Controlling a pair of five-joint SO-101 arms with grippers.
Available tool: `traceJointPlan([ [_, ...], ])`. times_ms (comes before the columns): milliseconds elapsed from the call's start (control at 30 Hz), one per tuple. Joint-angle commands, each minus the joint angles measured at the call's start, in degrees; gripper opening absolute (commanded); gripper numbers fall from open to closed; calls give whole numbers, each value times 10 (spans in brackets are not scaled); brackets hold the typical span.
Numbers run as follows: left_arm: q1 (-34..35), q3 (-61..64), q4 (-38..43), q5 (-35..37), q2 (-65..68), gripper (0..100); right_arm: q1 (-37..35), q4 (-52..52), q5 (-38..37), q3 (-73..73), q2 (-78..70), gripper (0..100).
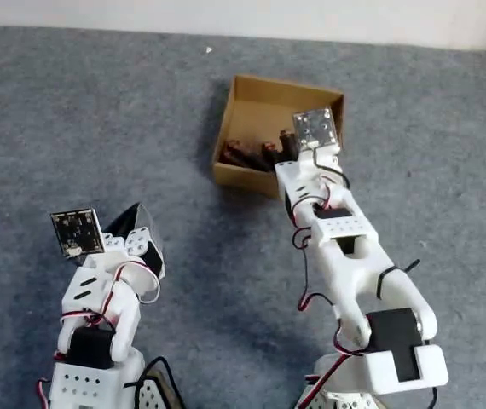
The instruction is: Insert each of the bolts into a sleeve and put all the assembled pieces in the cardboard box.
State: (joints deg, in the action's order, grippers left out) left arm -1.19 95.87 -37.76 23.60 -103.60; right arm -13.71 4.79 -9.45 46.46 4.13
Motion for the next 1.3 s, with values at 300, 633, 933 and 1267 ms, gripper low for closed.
traceJointPlan([
  [300, 6, 14, -3, 4, -2, 6, 10, 21, 5, -24, 3, 109],
  [633, 6, 14, -14, 4, -2, 6, 10, 21, 4, -5, 10, 107],
  [933, 6, 14, -14, 4, -2, 6, 10, 21, -4, 0, 11, 4],
  [1267, 6, 14, -14, 4, -2, 6, -1, 21, -11, 127, 196, 5],
])
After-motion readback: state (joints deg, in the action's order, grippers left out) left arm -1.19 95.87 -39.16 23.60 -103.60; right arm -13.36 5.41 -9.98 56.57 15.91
